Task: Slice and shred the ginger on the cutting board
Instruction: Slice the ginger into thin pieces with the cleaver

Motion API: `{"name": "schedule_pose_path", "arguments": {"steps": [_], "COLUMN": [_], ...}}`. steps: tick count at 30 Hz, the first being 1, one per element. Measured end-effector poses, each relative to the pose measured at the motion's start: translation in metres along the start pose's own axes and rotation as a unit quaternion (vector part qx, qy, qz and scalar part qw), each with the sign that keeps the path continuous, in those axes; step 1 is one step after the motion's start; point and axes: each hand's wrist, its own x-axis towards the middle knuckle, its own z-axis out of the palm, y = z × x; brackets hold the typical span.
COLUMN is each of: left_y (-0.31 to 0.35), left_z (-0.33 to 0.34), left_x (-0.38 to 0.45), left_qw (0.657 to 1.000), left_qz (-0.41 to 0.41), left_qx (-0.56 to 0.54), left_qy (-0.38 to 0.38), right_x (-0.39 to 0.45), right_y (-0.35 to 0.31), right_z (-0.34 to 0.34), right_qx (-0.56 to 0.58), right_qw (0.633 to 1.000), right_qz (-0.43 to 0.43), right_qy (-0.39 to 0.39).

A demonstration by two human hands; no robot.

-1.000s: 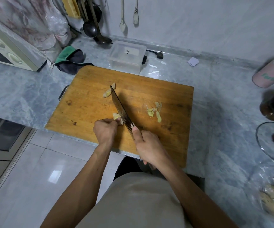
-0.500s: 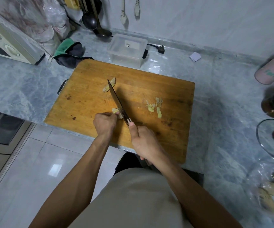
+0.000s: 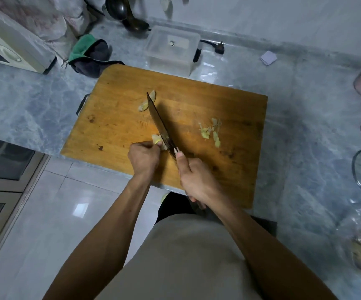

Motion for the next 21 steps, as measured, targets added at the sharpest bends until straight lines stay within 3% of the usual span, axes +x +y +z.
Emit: {"name": "schedule_pose_path", "arguments": {"steps": [21], "left_y": [-0.009], "left_z": [-0.001], "left_x": [0.011], "left_qw": [0.999], "left_qz": [-0.033], "left_qx": [-0.003], "left_qy": [-0.034], "right_x": [0.014], "right_y": [0.006], "right_z": [0.006], "right_qx": [0.015], "right_qw": [0.998], "right_qz": [-0.013], "right_qy": [0.066]}}
